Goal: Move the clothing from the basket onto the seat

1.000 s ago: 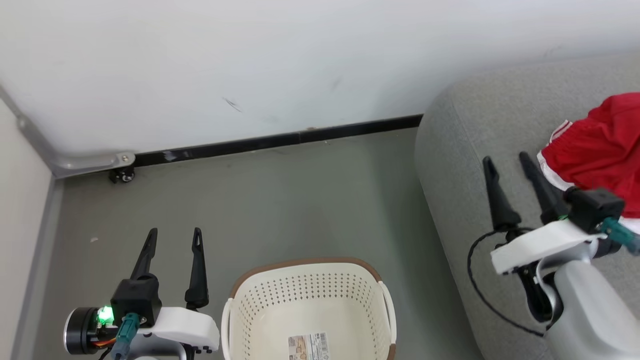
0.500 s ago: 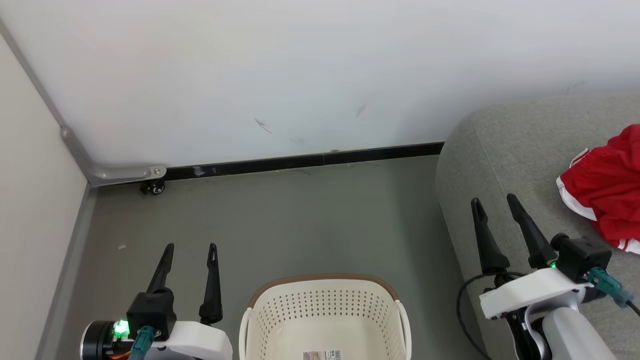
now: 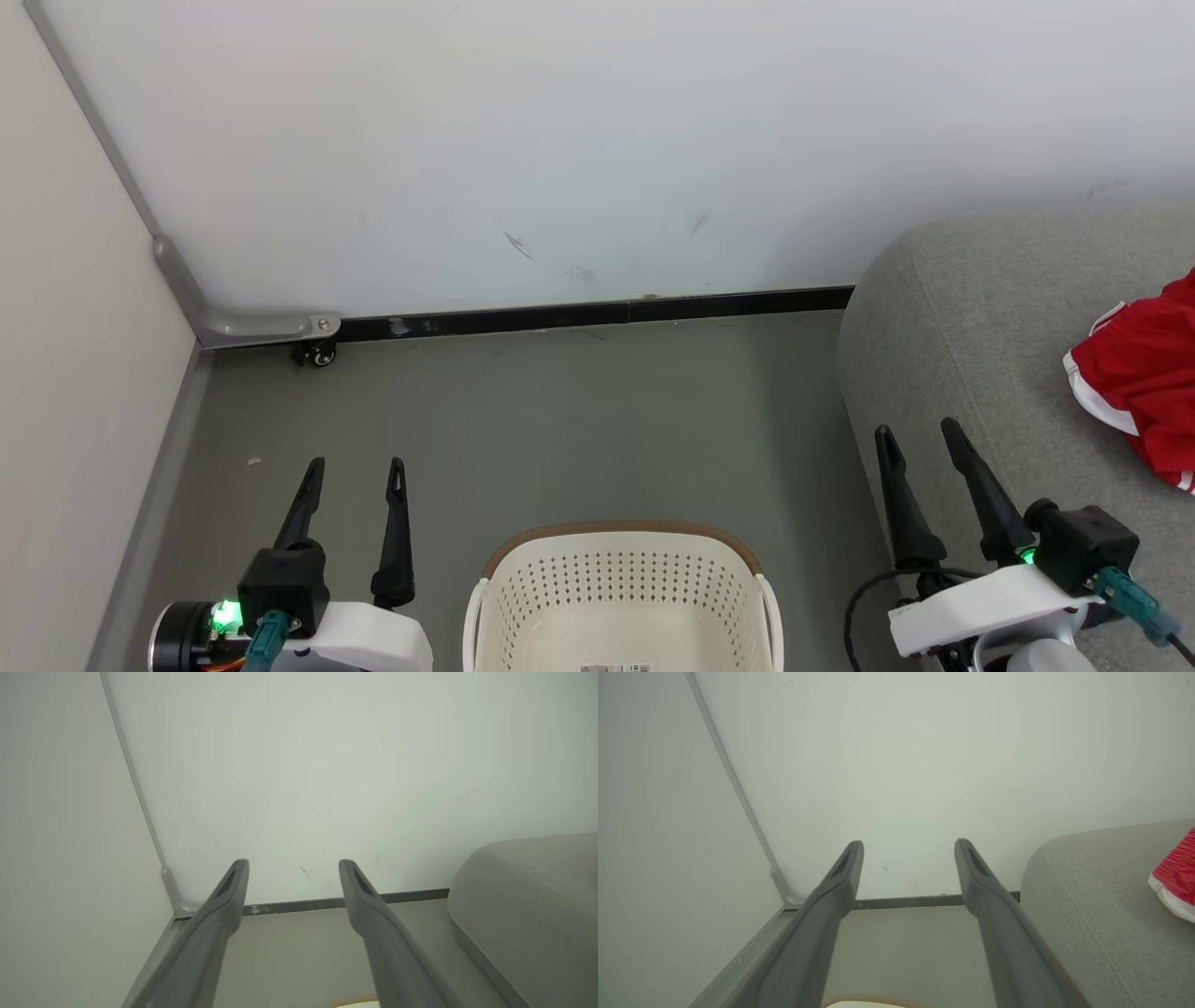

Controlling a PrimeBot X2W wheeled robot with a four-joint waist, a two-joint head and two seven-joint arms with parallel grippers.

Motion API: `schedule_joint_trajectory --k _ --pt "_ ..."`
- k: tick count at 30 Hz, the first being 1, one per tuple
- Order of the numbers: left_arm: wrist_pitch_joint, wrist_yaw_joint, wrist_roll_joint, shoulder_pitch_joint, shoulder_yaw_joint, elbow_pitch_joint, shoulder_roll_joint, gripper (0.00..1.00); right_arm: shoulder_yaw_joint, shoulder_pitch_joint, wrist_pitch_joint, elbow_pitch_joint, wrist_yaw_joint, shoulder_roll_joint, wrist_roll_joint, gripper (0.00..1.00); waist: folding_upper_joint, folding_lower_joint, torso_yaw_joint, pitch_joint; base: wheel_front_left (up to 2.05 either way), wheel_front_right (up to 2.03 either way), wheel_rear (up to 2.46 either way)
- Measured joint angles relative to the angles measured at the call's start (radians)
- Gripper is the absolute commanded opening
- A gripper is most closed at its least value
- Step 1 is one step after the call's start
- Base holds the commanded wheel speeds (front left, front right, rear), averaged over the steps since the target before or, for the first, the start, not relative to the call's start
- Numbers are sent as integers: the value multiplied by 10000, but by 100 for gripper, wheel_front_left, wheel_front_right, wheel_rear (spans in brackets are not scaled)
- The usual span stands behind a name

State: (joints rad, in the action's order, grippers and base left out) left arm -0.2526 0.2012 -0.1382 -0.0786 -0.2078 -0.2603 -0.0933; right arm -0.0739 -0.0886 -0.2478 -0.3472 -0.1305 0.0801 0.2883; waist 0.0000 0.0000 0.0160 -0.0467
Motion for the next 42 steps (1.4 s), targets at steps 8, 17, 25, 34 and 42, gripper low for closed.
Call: schedule_joint_trajectory --k 8,17,25,34,42 --pt "0 105 0 1 132 -153 -17 100 102 444 4 493 0 -121 -336 100 0 0 -41 -39 0 0 0" --pt "0 115 0 1 213 -176 -10 100 257 779 96 874 0 -203 -487 100 0 0 -66 -114 0 0 0" --pt "0 115 0 1 201 -224 -8 100 355 917 205 1221 0 -232 -523 100 0 0 -29 -108 0 0 0" --pt "0 111 -4 2 151 -313 10 100 487 1145 384 1557 0 -276 -594 100 0 0 73 -73 0 0 0" --pt "0 111 -4 2 117 -430 6 100 761 1196 516 1806 0 -313 -692 100 0 0 196 -71 0 0 0"
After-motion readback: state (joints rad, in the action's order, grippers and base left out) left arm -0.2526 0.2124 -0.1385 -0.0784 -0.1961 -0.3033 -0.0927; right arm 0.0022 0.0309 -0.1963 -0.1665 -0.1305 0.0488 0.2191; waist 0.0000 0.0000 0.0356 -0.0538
